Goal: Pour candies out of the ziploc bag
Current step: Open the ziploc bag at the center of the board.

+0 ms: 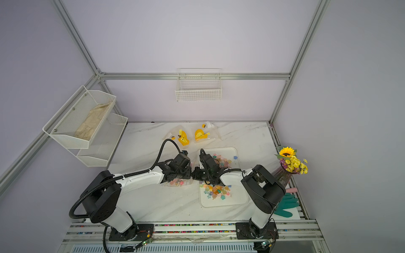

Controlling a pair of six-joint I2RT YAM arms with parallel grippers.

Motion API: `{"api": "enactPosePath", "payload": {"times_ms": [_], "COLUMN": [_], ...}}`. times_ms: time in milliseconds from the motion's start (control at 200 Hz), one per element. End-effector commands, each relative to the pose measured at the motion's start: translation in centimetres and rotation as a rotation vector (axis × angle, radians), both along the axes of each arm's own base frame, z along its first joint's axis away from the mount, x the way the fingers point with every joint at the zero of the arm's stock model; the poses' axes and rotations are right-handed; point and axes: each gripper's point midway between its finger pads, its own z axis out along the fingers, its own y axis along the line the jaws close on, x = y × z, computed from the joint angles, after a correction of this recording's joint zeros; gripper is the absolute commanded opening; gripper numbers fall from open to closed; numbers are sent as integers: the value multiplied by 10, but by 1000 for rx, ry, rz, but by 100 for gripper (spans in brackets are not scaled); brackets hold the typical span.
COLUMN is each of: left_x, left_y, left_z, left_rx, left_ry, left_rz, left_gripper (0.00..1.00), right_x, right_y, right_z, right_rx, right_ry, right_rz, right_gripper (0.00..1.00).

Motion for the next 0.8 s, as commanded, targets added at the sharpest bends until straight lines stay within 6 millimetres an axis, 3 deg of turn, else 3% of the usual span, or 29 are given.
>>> {"api": "enactPosePath", "payload": {"times_ms": [0, 345, 460, 605, 795], "left_x": [26, 27, 27, 27, 26], "left_y": [-13, -22, -20, -18, -2], "left_z": [28, 16, 12, 10, 21], "left_rx": [-40, -26, -8, 5, 27], "left_ry": [-70, -21, -11, -3, -31], "left_rz": [13, -34, -30, -29, 3], "left_gripper": [37, 30, 22, 0, 0], "right_x": [-2, -3, -3, -3, -2], "right_y": [1, -2, -2, -3, -9], "right_z": [12, 11, 11, 10, 2], "right_rx": [35, 25, 26, 24, -8], "right_ry": [-17, -18, -18, -17, 13], "right_rz": [7, -5, -5, -10, -47], "right_gripper": [0, 0, 0, 0, 0]}}
